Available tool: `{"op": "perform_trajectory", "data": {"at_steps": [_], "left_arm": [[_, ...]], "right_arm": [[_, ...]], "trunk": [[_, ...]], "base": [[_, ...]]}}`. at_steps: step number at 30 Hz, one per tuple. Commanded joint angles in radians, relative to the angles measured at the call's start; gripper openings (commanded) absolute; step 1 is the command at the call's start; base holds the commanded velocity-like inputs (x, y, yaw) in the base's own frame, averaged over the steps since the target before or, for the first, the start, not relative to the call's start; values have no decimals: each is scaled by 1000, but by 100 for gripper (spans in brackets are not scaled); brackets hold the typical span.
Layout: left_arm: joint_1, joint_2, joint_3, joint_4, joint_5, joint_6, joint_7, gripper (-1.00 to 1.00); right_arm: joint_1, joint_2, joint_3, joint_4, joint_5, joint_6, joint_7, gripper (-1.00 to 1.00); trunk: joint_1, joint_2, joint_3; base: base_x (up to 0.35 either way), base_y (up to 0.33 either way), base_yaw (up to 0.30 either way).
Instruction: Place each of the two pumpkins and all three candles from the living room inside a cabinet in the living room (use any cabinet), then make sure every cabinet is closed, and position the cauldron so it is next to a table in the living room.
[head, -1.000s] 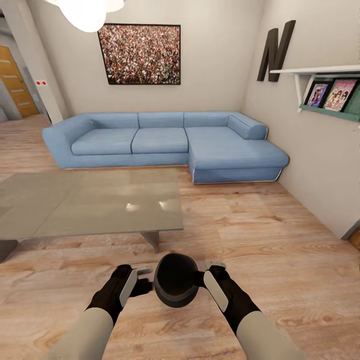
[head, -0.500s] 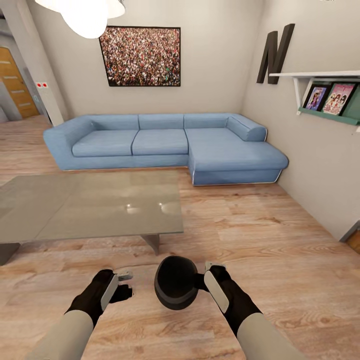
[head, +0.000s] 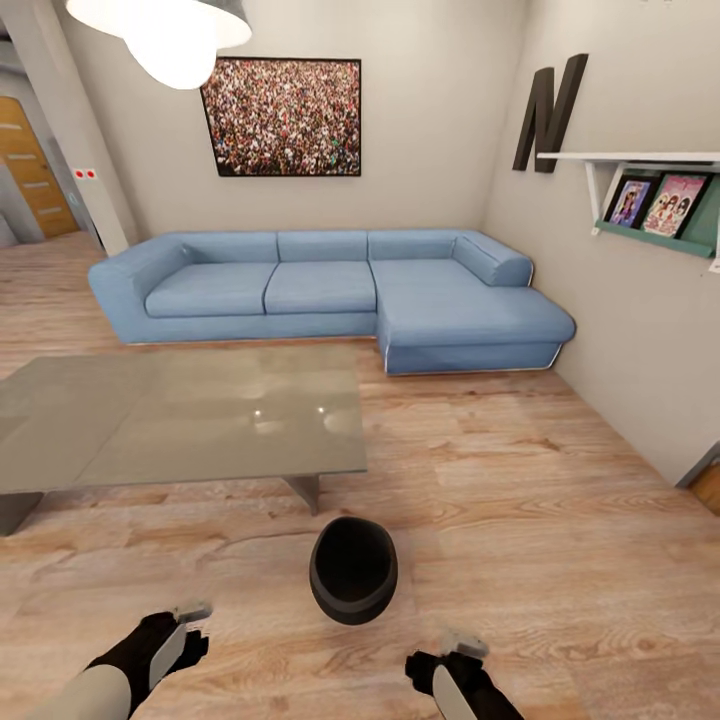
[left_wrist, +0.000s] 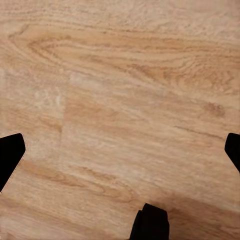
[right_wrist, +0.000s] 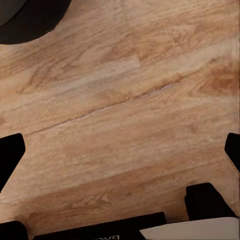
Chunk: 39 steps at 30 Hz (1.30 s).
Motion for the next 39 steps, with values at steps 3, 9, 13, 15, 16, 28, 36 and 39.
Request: {"op": "perform_trajectory", "data": {"at_steps": [3, 9, 13, 15, 16, 28, 36, 39], "left_arm": [[25, 1, -1, 8, -1, -60, 0, 100], [42, 2, -2, 102, 0, -216, 0, 100], [48, 0, -4, 163, -1, -312, 0, 100], [58, -1, -5, 168, -1, -321, 0, 100], [64, -4, -6, 170, -2, -325, 0, 100], [102, -9, -8, 176, -3, -391, 0, 100], [105, -10, -8, 176, -4, -401, 0, 100], [110, -9, -8, 176, -3, -402, 0, 100]], "right_arm": [[9, -4, 0, 24, -1, -51, 1, 100], [12, -6, -1, 106, -1, -150, 2, 100], [12, -6, 0, 152, 0, -203, 4, 100], [12, -6, 1, 161, 3, -220, 4, 100], [12, -6, 1, 164, 5, -230, 4, 100], [12, -13, -2, 287, 7, -350, 4, 100], [12, -20, -2, 312, 1, -379, 4, 100], [12, -21, -1, 314, 1, -380, 4, 100]], "trunk": [[-12, 21, 10], [-35, 63, 28], [-50, 91, 41], [-58, 105, 47], [-61, 112, 50], [-107, 196, 88], [-138, 252, 113], [-150, 273, 122]], "base": [[0, 0, 0], [0, 0, 0], [0, 0, 0], [0, 0, 0], [0, 0, 0], [0, 0, 0], [0, 0, 0], [0, 0, 0]]}}
